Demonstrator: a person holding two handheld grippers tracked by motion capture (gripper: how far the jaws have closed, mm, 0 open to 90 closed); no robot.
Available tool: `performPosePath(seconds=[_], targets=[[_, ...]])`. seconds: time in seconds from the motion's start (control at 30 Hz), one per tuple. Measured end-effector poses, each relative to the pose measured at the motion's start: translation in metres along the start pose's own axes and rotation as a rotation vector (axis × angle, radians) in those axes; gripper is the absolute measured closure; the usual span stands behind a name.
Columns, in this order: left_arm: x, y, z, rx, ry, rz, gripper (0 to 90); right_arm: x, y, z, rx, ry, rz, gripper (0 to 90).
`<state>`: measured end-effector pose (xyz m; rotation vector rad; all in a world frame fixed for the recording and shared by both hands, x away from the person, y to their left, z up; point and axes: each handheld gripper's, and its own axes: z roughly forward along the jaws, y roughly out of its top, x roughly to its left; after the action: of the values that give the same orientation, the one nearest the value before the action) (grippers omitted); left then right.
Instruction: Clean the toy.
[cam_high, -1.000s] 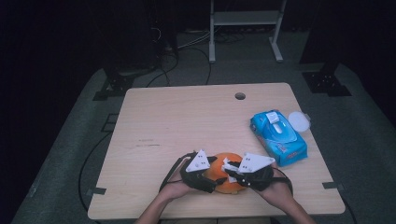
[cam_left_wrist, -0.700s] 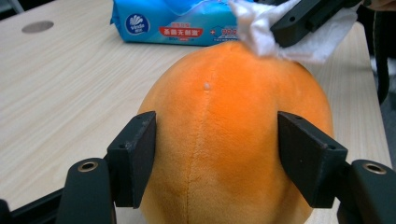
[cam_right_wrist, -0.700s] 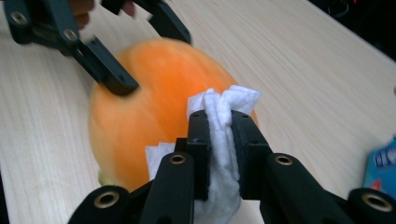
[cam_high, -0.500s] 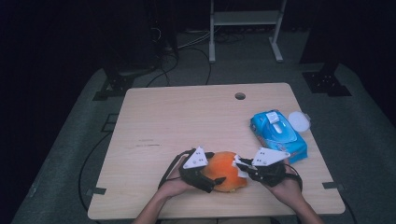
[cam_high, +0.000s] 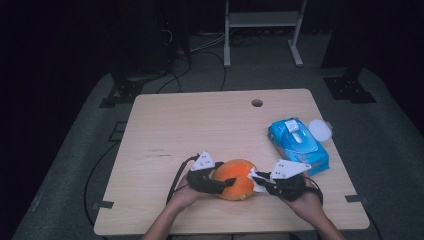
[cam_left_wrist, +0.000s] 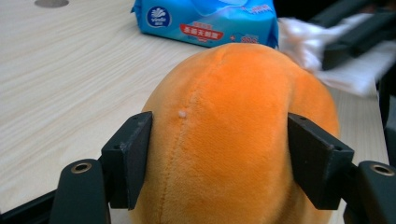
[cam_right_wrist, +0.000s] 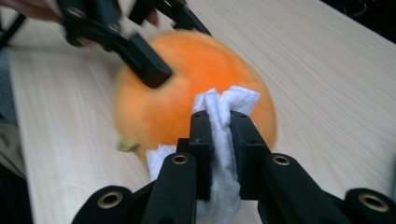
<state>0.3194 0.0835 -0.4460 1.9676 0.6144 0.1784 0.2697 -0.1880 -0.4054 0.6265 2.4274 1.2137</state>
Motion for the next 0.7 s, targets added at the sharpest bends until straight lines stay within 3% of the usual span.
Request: performPosePath(seconds=[0.07, 0.17, 0.4, 0.47, 0.57, 0.63, 0.7], targets=[[0.004, 0.000, 0.000, -0.003, -0.003, -0.032, 27.9, 0.008, 0.006, 0.002, -0.016, 0.037, -0.026, 79.6], [0.008, -0.002, -0.001, -0.010, -0.009, -0.055, 27.5, 0.018, 0.012, 0.008, 0.013, 0.018, -0.100, 79.6], [0.014, -0.004, -0.003, -0.022, -0.004, -0.109, 26.7, -0.002, -0.002, 0.002, 0.029, -0.019, -0.013, 79.7], [0.014, -0.004, -0.003, -0.020, -0.004, -0.118, 25.2, 0.003, 0.001, 0.002, 0.024, -0.010, -0.024, 79.8], [0.015, -0.005, -0.003, -0.023, -0.003, -0.127, 24.4, 0.017, 0.007, 0.008, 0.015, 0.058, -0.067, 79.7], [0.014, -0.005, -0.003, -0.022, -0.003, -0.118, 24.7, 0.025, 0.009, 0.014, 0.042, 0.039, -0.127, 79.7], [0.014, -0.005, -0.004, -0.021, -0.006, -0.111, 25.0, 0.021, 0.008, 0.013, 0.033, 0.031, -0.106, 79.7]])
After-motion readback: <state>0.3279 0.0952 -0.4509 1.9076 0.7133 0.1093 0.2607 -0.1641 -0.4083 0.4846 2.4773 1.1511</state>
